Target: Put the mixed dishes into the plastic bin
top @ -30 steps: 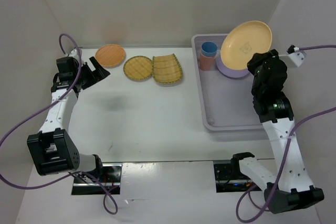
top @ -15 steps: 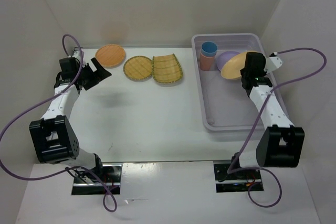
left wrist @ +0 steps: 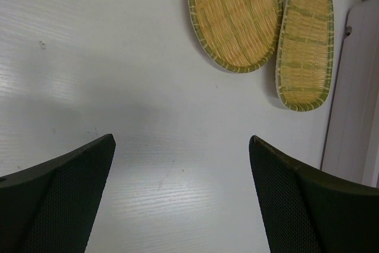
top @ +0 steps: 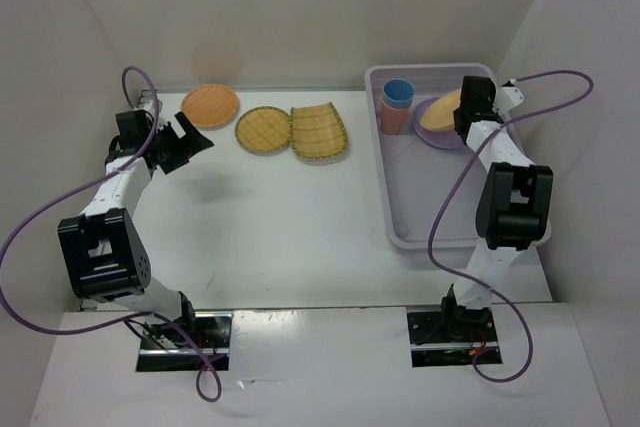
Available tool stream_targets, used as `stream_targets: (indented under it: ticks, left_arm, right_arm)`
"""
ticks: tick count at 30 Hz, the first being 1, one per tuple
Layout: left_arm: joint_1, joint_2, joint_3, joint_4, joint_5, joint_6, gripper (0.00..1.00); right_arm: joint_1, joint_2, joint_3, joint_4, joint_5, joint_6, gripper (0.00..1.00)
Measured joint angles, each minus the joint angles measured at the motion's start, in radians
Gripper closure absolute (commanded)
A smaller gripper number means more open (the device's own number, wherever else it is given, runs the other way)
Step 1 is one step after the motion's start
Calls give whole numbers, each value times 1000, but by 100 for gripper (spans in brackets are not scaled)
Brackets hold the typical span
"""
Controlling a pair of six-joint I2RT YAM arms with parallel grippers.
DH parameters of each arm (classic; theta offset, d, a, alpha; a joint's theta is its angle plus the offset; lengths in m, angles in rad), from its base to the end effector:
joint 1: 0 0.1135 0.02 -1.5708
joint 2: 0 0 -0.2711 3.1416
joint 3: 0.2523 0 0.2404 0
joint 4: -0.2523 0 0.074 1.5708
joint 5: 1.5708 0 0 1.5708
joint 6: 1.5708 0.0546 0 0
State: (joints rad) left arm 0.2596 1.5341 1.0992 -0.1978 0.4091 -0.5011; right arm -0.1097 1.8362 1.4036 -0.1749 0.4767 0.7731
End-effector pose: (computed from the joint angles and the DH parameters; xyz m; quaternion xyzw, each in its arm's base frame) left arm 0.3405 0.0680 0.2674 -0.2390 0.8451 -0.2332 0.4176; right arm 0.4229 -0.0718 0.2621 0.4668 0.7319 -0.0512 0.4937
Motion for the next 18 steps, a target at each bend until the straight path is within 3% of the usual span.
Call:
stream_targets:
  ticks: [6, 7, 8, 11, 12, 14, 18]
  left_arm:
    - [0, 8, 8, -5, 2, 1, 0]
    - [0, 10, 12, -6, 3, 1, 0]
    - [0, 13, 16, -9, 4, 1, 0]
    - [0, 26, 29, -9, 11, 1, 0]
    - [0, 31, 33, -10, 16, 2, 0]
    - [0, 46, 43, -10, 22, 5, 0]
    - [-9, 97, 87, -27, 22, 24, 0]
  right_arm:
    - [-11, 121, 78, 11, -21, -4, 96]
    - [-12, 138, 84, 12, -23, -4, 89]
    - [-12, 152, 87, 13, -26, -5, 74]
    - [-13, 185, 106, 17, -45, -11, 56]
    - [-13, 195, 119, 16, -51, -14, 38]
    - [-13, 216, 158, 4, -60, -23, 27]
    - [-13, 225, 200, -24, -65, -36, 19]
